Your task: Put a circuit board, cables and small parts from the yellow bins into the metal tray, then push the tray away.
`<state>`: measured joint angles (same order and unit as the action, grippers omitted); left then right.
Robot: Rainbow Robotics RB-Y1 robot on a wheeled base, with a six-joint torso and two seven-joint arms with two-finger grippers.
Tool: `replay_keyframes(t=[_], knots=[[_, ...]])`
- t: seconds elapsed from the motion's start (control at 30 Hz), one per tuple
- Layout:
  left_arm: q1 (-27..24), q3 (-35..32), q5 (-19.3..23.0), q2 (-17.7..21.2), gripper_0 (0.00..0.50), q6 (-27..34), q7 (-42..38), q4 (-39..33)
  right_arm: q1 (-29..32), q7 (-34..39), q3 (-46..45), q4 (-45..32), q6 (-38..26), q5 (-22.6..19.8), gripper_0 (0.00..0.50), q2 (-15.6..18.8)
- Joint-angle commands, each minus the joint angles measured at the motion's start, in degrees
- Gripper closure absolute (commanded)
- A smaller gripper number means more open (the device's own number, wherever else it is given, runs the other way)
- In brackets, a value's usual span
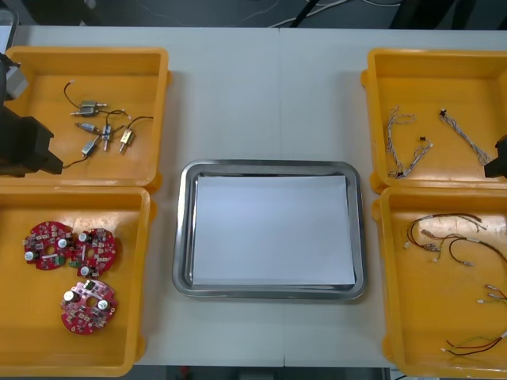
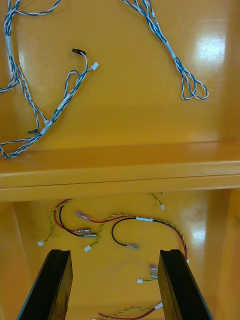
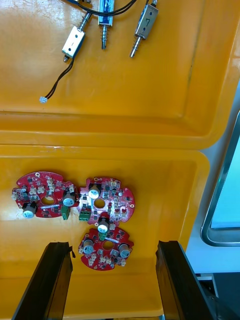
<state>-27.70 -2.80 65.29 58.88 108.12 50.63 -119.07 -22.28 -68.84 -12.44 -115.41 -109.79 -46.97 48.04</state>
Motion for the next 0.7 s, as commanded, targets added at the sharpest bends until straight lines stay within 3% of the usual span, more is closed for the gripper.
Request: replay_keyframes(t=[0.03, 0.7], knots=[[1.07, -1.94, -0.51, -0.08, 0.0, 0.42, 3.51, -0.9, 0.49, 2.31, -1.8, -1.75, -0.21, -0.31, 0.0, 2.24], [1.07, -1.94, -0.51, -0.08, 0.0, 0.42, 3.51, -0.9, 0.49, 2.31, -1.8, -1.75, -0.21, -0.31, 0.0, 2.24]])
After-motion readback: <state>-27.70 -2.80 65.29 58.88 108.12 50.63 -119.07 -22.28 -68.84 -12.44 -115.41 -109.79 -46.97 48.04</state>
